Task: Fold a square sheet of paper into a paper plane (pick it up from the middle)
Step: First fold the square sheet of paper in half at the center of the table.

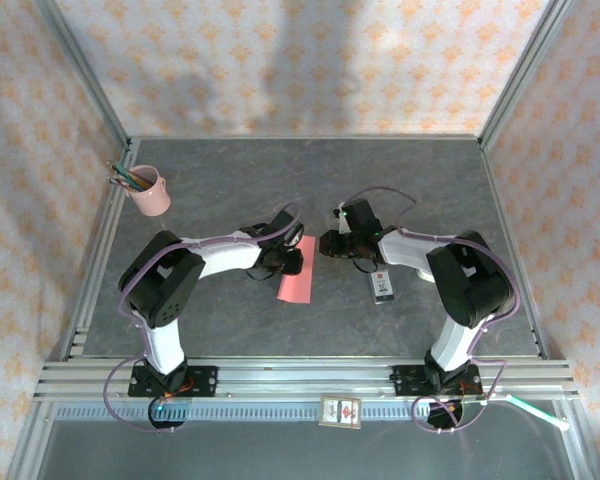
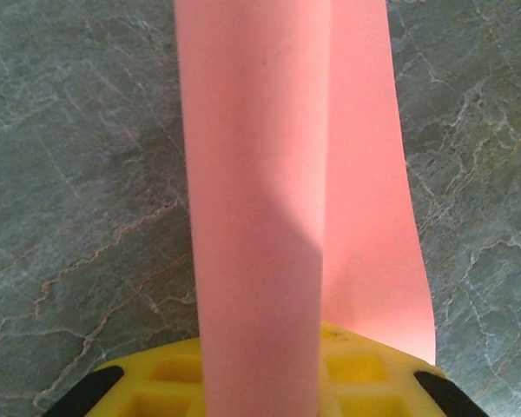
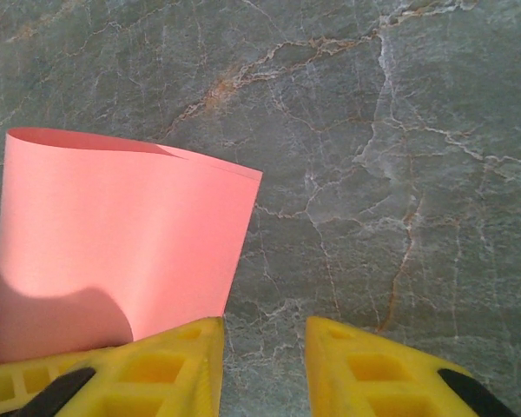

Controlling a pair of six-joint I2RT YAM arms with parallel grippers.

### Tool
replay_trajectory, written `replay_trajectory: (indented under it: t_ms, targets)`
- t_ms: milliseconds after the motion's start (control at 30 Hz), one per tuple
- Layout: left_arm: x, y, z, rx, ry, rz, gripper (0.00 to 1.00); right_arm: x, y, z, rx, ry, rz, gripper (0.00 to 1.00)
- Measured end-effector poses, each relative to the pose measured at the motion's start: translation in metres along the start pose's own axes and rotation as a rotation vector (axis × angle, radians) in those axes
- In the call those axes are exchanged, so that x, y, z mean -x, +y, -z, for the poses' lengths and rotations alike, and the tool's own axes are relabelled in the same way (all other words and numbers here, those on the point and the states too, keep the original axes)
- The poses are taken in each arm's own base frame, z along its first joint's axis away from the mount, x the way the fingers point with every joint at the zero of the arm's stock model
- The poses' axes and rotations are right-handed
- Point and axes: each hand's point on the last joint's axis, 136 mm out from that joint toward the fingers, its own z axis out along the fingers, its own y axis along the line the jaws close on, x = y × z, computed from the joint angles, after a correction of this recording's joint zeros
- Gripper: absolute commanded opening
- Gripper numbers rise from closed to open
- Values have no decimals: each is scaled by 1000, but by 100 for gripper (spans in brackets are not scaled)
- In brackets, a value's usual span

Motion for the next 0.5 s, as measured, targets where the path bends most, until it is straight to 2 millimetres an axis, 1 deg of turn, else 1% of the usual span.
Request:
replay_trajectory:
  t_ms: [233,367,500]
  targets:
    - [0,1,0,-4,1,6,21,-1,-1,0,-1,2,-1,30]
    - [0,1,0,-8,-1,9,20,-2,-1,0,-1,3,-1,30]
    - [0,1,0,-15,2,11,22,-2,0,0,2,5,-1,30]
